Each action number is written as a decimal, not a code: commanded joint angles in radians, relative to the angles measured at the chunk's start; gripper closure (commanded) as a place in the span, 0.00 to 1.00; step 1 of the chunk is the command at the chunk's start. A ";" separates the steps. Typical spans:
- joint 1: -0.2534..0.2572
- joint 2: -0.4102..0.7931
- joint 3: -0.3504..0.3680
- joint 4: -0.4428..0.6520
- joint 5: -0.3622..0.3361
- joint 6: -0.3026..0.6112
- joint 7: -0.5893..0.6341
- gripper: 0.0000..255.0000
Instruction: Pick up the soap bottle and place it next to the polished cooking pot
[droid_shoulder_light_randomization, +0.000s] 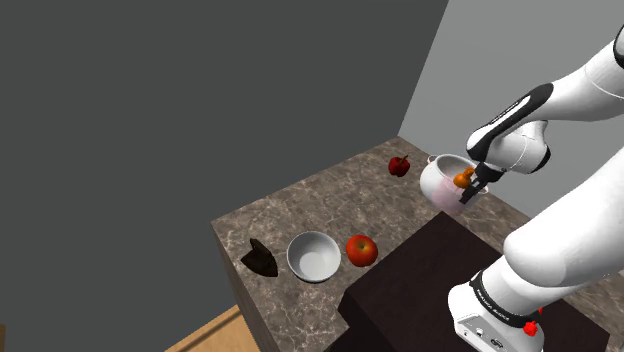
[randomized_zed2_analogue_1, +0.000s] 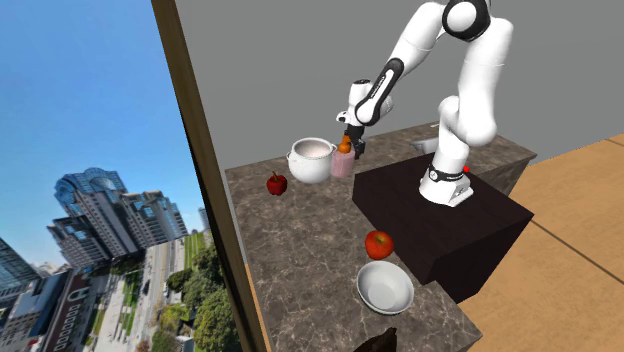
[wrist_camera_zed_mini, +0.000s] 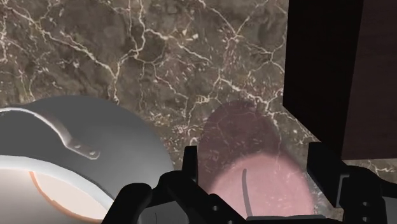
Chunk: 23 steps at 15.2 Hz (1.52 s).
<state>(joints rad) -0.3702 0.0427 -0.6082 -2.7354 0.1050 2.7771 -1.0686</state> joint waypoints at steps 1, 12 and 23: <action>-0.002 0.045 0.019 0.004 0.083 0.032 -0.060 1.00; -0.179 0.262 0.282 0.063 0.471 0.165 -0.351 1.00; -0.303 0.367 0.428 0.107 0.594 0.236 -0.455 1.00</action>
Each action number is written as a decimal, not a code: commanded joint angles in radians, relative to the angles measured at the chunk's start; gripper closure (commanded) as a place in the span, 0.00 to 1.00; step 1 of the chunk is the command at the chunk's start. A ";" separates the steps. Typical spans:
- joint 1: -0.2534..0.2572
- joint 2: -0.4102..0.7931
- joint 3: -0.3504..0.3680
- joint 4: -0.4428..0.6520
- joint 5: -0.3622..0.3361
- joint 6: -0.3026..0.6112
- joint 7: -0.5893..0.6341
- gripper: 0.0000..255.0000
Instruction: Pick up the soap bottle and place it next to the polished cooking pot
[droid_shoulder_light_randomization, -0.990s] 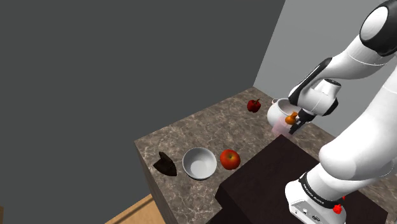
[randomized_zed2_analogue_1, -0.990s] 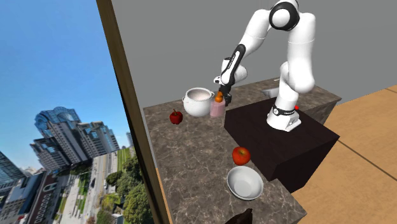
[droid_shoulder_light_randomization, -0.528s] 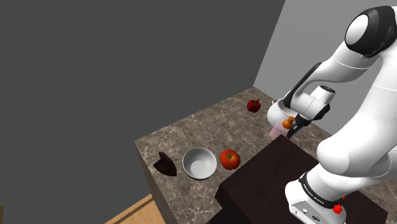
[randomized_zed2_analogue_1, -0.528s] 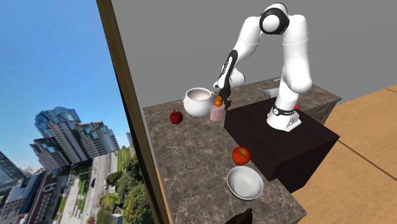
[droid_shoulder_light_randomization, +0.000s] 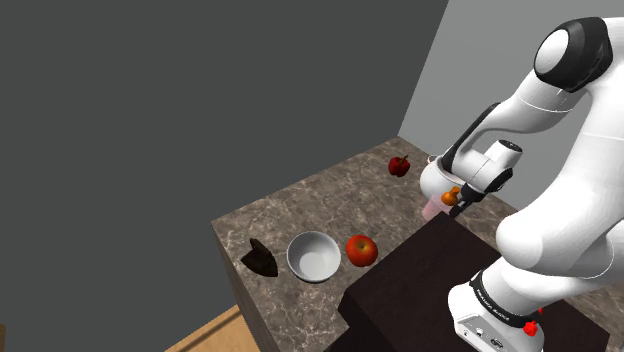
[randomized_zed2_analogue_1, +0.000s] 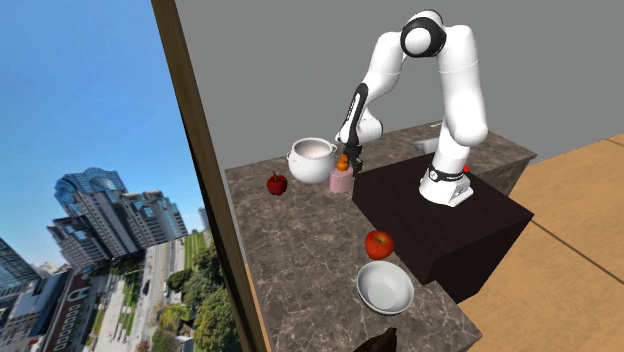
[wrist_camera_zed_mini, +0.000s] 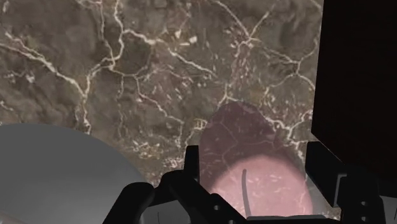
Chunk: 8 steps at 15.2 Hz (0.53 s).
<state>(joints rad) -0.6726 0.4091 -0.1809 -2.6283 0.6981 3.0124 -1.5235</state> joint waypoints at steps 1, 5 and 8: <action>-0.001 0.000 0.001 0.000 0.001 0.001 0.000 1.00; -0.001 0.000 0.001 0.000 0.001 0.001 -0.001 0.00; -0.001 0.000 0.001 0.000 0.001 0.001 -0.001 0.00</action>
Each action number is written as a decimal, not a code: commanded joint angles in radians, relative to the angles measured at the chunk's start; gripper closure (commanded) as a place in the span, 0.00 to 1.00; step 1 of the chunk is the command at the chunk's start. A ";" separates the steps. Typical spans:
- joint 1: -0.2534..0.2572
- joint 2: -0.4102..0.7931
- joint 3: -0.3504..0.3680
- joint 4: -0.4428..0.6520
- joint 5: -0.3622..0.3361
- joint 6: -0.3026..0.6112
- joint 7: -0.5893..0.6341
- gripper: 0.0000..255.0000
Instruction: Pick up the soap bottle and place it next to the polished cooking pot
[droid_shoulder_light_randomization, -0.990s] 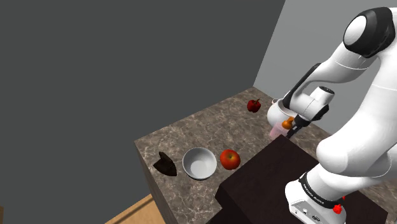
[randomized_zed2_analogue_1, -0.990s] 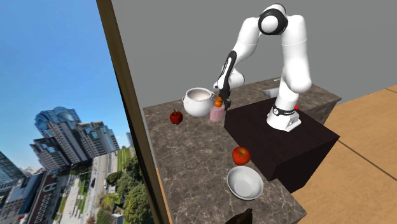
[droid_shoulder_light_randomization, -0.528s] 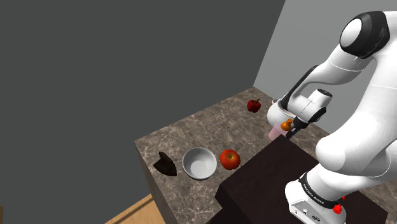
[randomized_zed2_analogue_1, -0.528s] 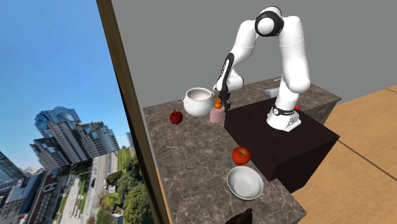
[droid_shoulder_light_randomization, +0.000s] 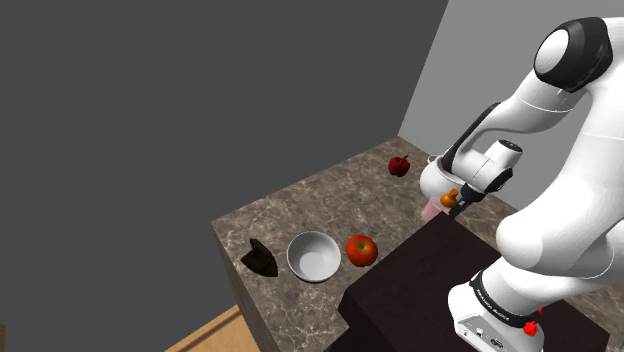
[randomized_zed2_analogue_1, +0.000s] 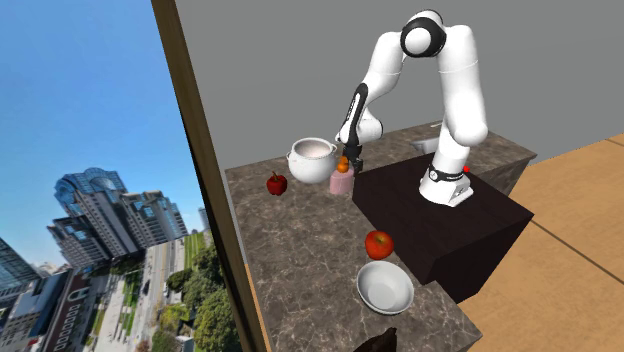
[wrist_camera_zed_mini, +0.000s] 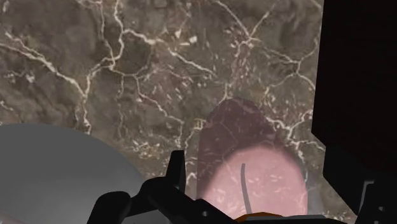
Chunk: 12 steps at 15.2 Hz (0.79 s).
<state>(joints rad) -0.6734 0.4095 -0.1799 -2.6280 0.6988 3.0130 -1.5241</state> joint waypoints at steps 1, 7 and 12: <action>0.054 -0.045 -0.062 -0.020 -0.044 -0.031 0.039 0.00; 0.206 -0.172 -0.251 -0.070 -0.222 -0.114 0.181 0.00; 0.206 -0.172 -0.251 -0.070 -0.222 -0.114 0.181 0.00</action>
